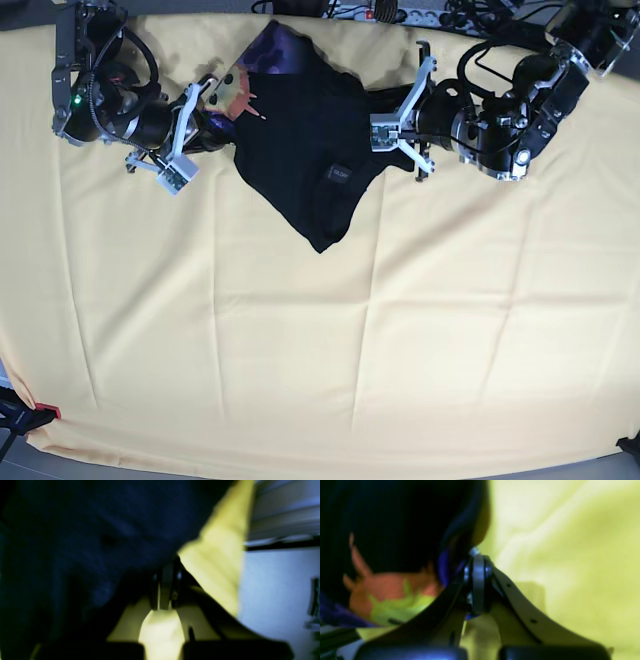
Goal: Fold the T-shirt properly
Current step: 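Rotate and flatten the bundle with both grippers, print side up, then press the bundle's edge flat with the left gripper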
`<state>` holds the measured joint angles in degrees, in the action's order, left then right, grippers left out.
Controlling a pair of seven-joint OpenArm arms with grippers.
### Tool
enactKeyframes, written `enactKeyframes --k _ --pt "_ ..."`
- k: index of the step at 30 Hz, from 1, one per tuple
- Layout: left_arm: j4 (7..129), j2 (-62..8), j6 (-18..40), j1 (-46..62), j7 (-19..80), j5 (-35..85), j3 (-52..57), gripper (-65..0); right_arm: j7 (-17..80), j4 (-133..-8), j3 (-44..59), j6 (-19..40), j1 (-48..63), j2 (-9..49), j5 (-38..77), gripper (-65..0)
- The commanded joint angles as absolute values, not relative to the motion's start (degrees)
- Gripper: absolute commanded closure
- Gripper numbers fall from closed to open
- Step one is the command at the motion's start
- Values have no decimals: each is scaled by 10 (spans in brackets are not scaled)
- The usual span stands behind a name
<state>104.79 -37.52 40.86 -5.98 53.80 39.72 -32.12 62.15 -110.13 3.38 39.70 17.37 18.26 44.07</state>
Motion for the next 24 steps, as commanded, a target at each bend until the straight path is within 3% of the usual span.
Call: enactKeyframes --k 1,12,20,24 --pt "1038 -381 400 -80 535 354 -325 0 611 -1111 37 400 176 188 461 0" --pt "839 -270 400 -212 409 260 -337 0 611 -1152 37 377 240 187 465 0" --pt "862 -258 336 -295 525 261 -329 0 607 -1229 77 280 251 187 413 0" --pt "919 -292 279 -326 573 323 -300 0 591 -1281 117 279 273 187 440 0"
